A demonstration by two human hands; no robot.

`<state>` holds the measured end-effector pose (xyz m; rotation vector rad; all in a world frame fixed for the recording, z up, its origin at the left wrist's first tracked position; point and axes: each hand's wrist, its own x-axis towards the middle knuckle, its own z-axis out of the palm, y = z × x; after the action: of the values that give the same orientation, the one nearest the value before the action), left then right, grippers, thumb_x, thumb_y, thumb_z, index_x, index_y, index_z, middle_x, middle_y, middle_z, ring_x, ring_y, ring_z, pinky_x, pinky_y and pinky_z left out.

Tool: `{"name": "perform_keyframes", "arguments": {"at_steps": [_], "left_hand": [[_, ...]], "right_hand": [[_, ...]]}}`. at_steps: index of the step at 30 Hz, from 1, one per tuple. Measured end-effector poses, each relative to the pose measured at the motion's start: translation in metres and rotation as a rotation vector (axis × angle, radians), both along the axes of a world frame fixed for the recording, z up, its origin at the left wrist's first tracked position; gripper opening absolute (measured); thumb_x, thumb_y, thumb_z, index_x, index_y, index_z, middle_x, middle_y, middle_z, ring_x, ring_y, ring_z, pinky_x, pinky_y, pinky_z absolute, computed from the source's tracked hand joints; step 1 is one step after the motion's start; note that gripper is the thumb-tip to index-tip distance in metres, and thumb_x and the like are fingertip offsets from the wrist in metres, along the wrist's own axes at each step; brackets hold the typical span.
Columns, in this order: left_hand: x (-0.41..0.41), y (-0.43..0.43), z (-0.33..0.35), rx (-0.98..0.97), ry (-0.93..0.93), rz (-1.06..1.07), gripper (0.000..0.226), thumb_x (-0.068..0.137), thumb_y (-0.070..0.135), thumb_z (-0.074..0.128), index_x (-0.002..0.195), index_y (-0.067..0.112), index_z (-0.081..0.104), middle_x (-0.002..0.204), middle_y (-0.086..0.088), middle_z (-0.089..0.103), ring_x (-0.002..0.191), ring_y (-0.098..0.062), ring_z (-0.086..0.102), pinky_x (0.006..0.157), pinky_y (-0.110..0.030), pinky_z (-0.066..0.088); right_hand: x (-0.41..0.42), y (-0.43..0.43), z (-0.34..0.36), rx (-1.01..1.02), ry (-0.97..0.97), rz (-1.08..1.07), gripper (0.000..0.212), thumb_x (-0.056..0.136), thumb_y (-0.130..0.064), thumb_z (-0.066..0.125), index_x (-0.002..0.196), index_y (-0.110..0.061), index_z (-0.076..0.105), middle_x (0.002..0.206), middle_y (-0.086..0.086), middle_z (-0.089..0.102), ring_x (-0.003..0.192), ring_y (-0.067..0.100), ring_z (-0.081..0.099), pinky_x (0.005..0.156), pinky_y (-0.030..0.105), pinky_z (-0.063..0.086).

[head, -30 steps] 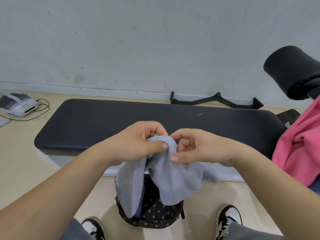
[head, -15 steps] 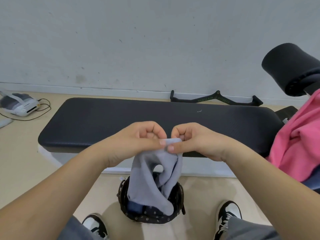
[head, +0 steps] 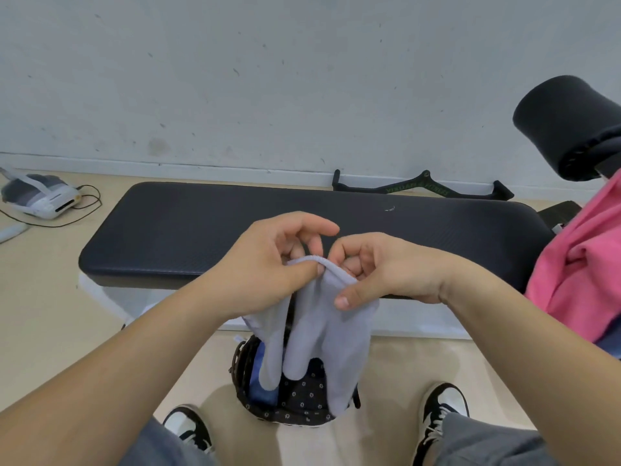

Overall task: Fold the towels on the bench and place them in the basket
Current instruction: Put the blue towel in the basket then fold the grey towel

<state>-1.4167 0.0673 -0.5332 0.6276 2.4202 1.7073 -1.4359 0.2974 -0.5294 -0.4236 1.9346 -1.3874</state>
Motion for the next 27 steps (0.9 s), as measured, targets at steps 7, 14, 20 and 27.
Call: {"name": "perform_keyframes", "arguments": {"at_steps": [7, 14, 20, 27], "left_hand": [[-0.021, -0.018, -0.009, -0.311, 0.252, 0.27, 0.011, 0.09, 0.029, 0.077, 0.1, 0.032, 0.075, 0.086, 0.012, 0.065, 0.072, -0.002, 0.057, 0.07, -0.014, 0.043], [-0.033, -0.03, -0.007, -0.465, -0.067, 0.095, 0.029, 0.075, 0.053, 0.086, 0.08, 0.026, 0.076, 0.059, 0.012, 0.057, 0.056, -0.003, 0.049, 0.059, -0.023, 0.041], [-0.035, -0.043, -0.006, -0.715, -0.111, 0.056, 0.009, 0.077, 0.02, 0.079, 0.075, 0.027, 0.075, 0.075, 0.009, 0.071, 0.075, -0.012, 0.067, 0.063, -0.026, 0.05], [-0.049, -0.072, -0.01, -0.791, -0.004, 0.485, 0.019, 0.08, 0.014, 0.064, 0.08, 0.032, 0.072, 0.084, 0.005, 0.07, 0.079, -0.019, 0.064, 0.067, -0.039, 0.057]], "right_hand": [[-0.003, 0.021, -0.008, 0.311, 0.025, 0.081, 0.017, 0.091, -0.021, 0.078, 0.104, -0.009, 0.079, 0.106, 0.008, 0.079, 0.105, 0.028, 0.074, 0.097, 0.044, 0.059], [-0.008, 0.07, -0.006, 0.263, 0.047, -0.237, 0.029, 0.086, -0.033, 0.077, 0.08, -0.005, 0.069, 0.087, 0.014, 0.071, 0.084, 0.026, 0.064, 0.083, 0.04, 0.051], [-0.001, 0.102, -0.005, 0.258, 0.161, -0.522, 0.034, 0.083, -0.025, 0.084, 0.069, -0.012, 0.056, 0.065, 0.0, 0.054, 0.062, 0.014, 0.051, 0.057, 0.026, 0.039], [-0.02, 0.106, -0.015, 0.888, 0.634, -0.698, 0.025, 0.088, -0.017, 0.054, 0.095, -0.035, 0.069, 0.096, -0.004, 0.068, 0.089, 0.025, 0.063, 0.075, 0.039, 0.054]]}}
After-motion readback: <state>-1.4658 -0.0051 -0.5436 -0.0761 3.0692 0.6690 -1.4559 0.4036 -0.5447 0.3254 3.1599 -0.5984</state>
